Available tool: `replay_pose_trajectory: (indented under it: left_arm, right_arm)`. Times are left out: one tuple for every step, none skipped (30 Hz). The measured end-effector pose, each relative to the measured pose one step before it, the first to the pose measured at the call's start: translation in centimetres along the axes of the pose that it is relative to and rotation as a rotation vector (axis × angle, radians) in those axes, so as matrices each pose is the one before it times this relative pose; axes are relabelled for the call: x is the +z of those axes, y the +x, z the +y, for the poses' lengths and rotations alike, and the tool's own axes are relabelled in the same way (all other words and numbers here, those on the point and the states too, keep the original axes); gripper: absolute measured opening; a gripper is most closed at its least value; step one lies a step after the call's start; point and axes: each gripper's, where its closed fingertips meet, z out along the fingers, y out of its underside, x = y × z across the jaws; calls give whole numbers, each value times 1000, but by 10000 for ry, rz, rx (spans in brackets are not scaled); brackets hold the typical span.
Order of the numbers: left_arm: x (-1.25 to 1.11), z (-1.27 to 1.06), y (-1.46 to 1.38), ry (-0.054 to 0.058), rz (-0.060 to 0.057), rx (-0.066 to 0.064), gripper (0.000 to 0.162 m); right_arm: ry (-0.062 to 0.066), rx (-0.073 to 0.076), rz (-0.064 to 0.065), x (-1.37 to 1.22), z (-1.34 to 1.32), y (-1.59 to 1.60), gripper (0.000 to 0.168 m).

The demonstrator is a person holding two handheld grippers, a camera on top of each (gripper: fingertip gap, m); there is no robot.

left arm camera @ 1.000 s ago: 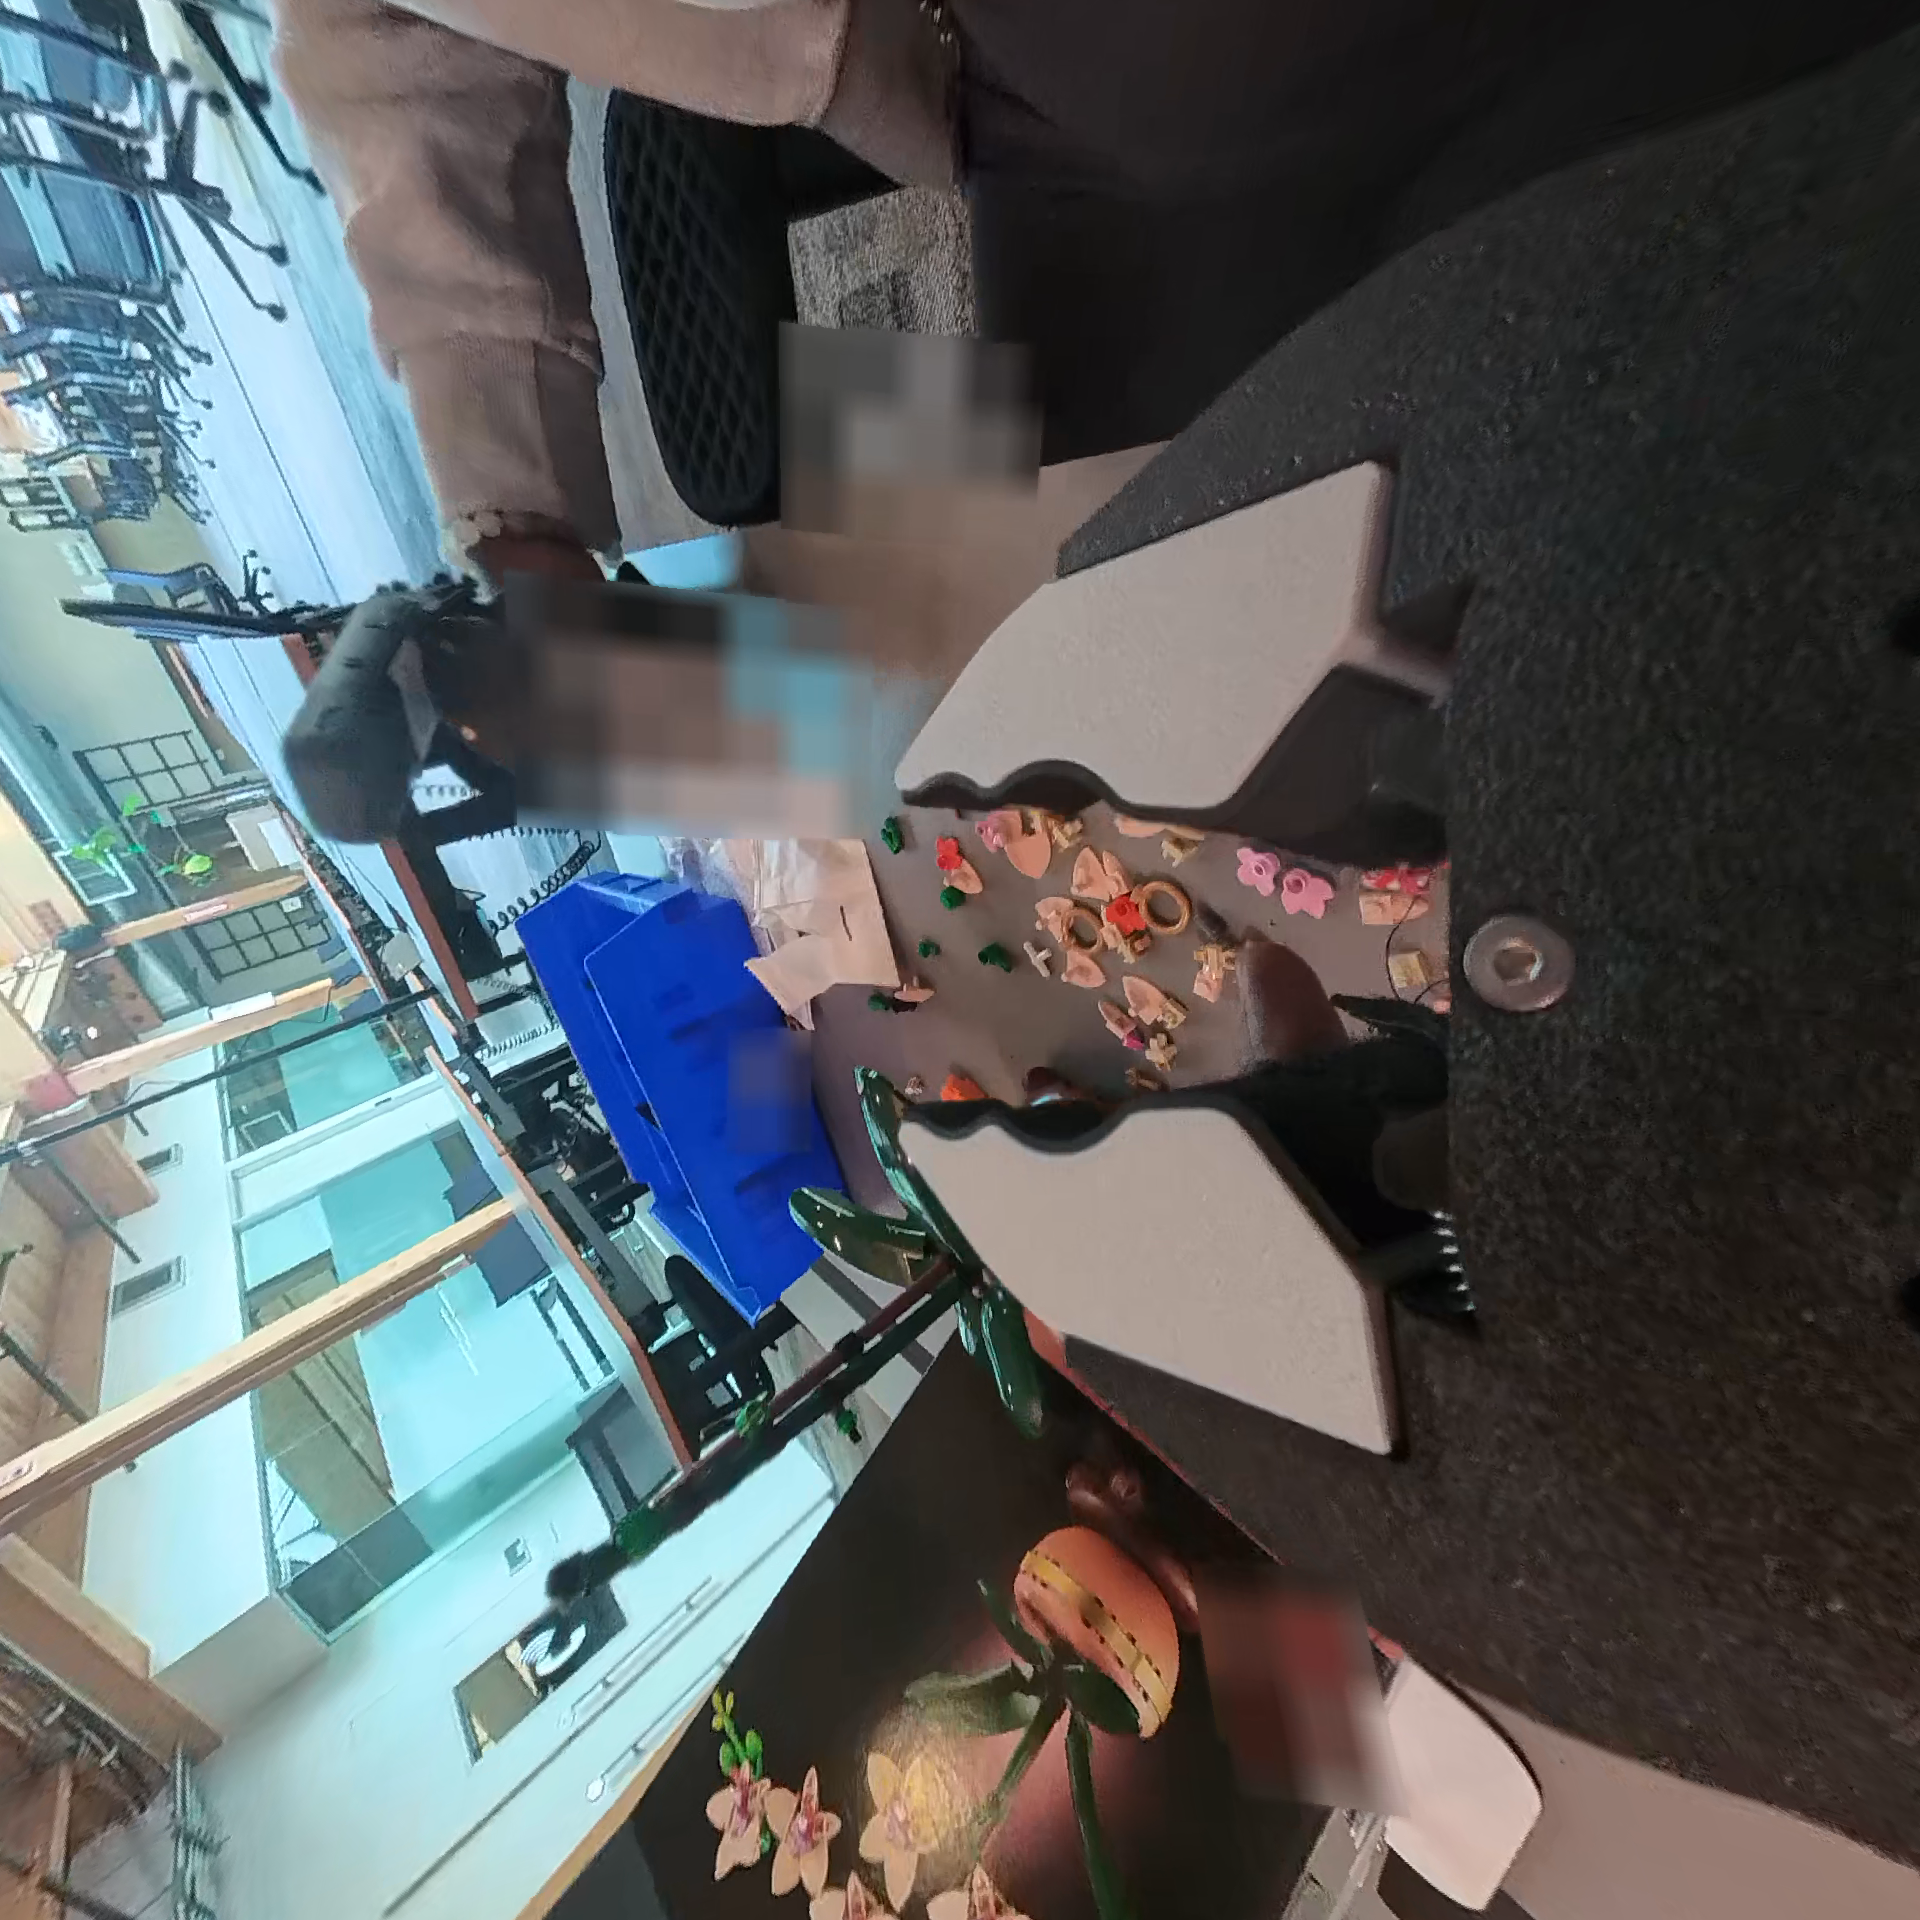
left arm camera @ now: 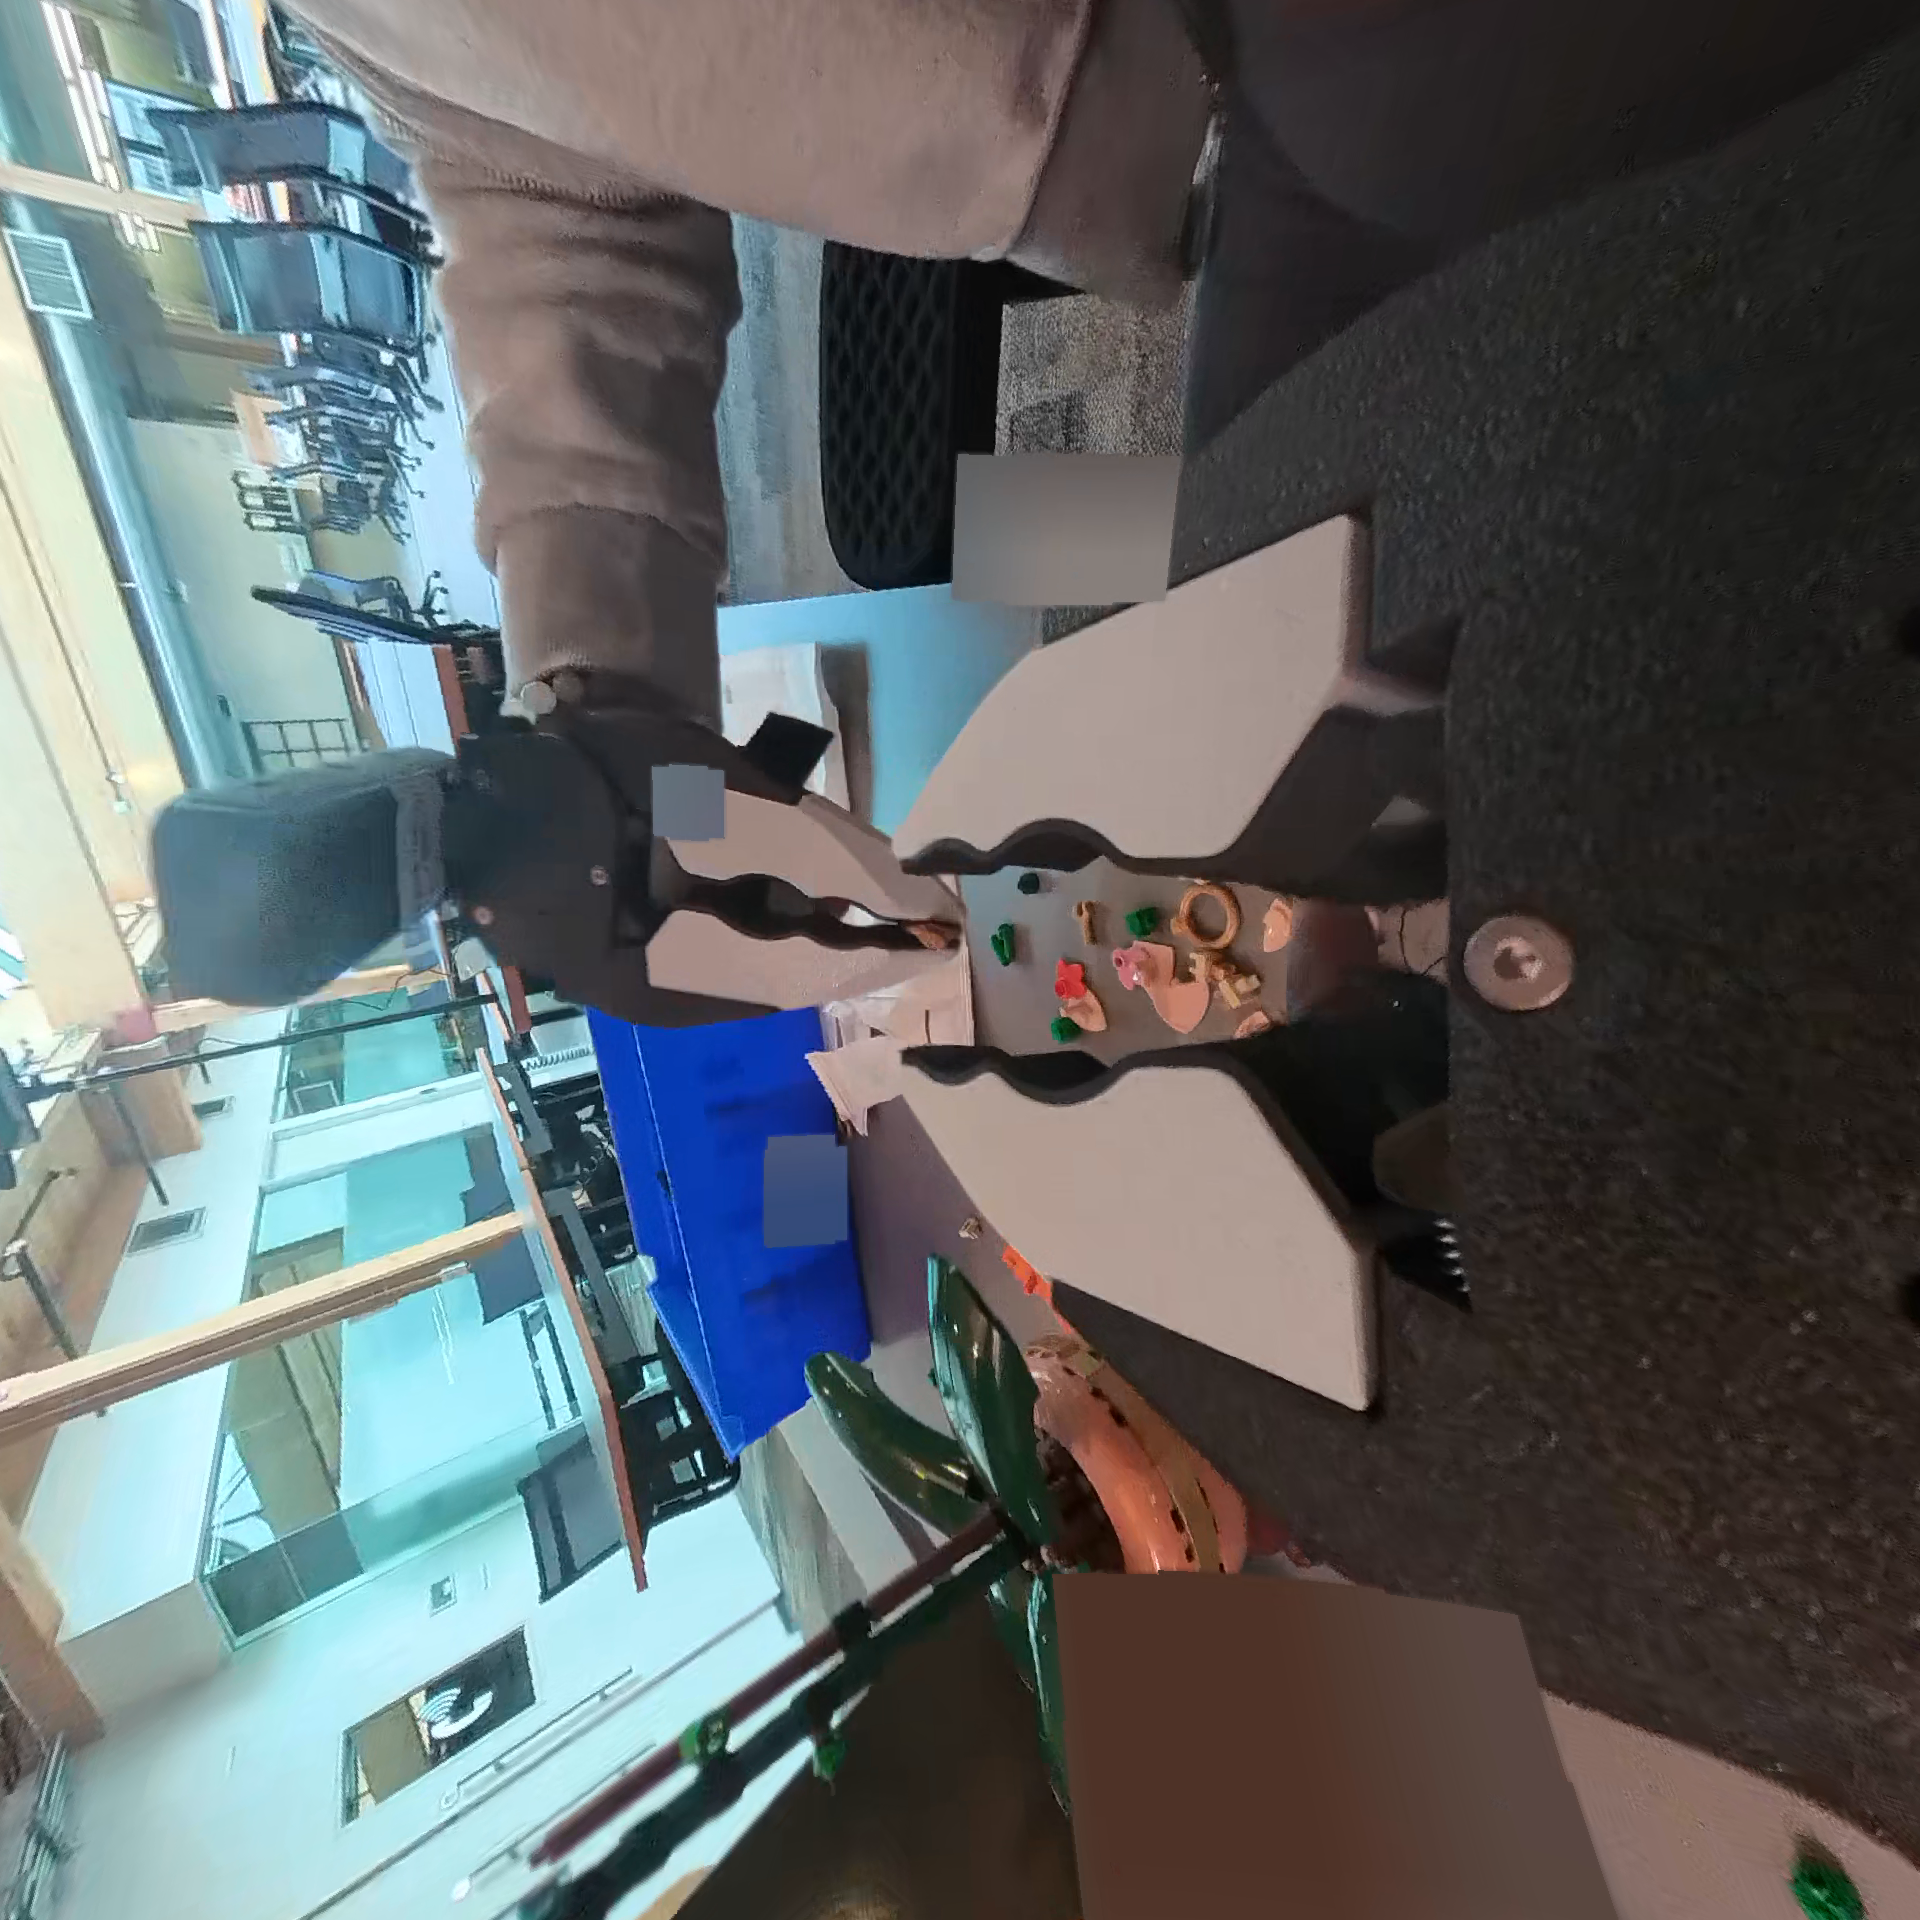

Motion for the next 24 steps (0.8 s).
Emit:
replay_pose_trajectory:
  left_arm:
    - [164, 74, 210, -18, 34, 116, 29]
    - [134, 111, 139, -75, 12, 178, 28]
    - [81, 237, 110, -188, 5, 271, 27]
    - [20, 285, 131, -255, 29, 359, 26]
    - [1, 193, 80, -210, -35, 392, 25]
    - [-10, 103, 39, -165, -64, 372, 22]
    - [-7, 150, 199, -200, 43, 348, 20]
    - [20, 197, 164, -234, 32, 324, 17]
    - [21, 183, -91, -217, -135, 297, 14]
    - [26, 123, -135, -153, -167, 258, 10]
    - [18, 78, 28, -100, -34, 161, 7]
    - [38, 88, 104, -93, 46, 26, 6]
    - [42, 66, 86, -65, 51, -25, 5]
    - [13, 20, 64, -22, 25, 17, 5]
    - [6, 23, -8, -19, -12, 40, 5]
    - [0, 22, -46, -15, -24, 9, 8]
    - [-4, 14, -31, -7, -15, 5, 13]
    - [-11, 48, 33, -21, 35, 51, 15]
    - [-3, 61, 155, -36, 104, 67, 14]
    - [15, 94, 214, -67, 129, 80, 13]
    - [27, 81, 152, -65, 75, 110, 13]
    - [34, 34, 85, -40, 25, 119, 11]
    - [19, -17, 186, -14, 81, 108, 6]
    - [11, -32, 135, -17, 60, 74, 6]
  right_arm:
    - [41, -301, 226, 395, -929, -164, 3]
    - [2, -299, 181, 352, -794, -159, 3]
    - [55, -279, 63, 334, -890, -314, 3]
    - [46, -210, -3, 291, -732, -284, 3]
    - [-61, -196, -1, 301, -517, -193, 3]
    - [-119, -184, 10, 281, -402, -206, 3]
    - [-117, -134, 23, 242, -274, -40, 3]
    - [-12, -94, -19, 158, -343, -76, 3]
    - [65, -57, -79, 92, -403, -159, 3]
    - [45, -35, -26, 86, -304, -65, 3]
    - [26, -49, 92, 71, -239, 88, 3]
    - [-28, -67, 66, 15, -87, 16, 3]
    - [-2, -33, 49, 47, -82, 17, 3]
    - [-27, -30, 28, -26, 29, -27, 3]
    - [6, -13, 32, -1, -5, -13, 3]
    - [15, -37, 9, -99, 9, -90, 3]
    - [22, -59, -20, -26, 12, -101, 3]
    - [16, -37, -47, -12, 1, -124, 3]
    - [17, 11, -2, -14, -50, -83, 3]
    - [36, 4, -109, -4, -81, -206, 3]
    - [-24, -36, -48, -26, 4, -107, 3]
    - [-10, -35, -56, -18, 22, -109, 3]
    - [-7, 7, -28, 9, 3, -25, 3]
    - [-32, -19, -57, -53, 16, -111, 3]
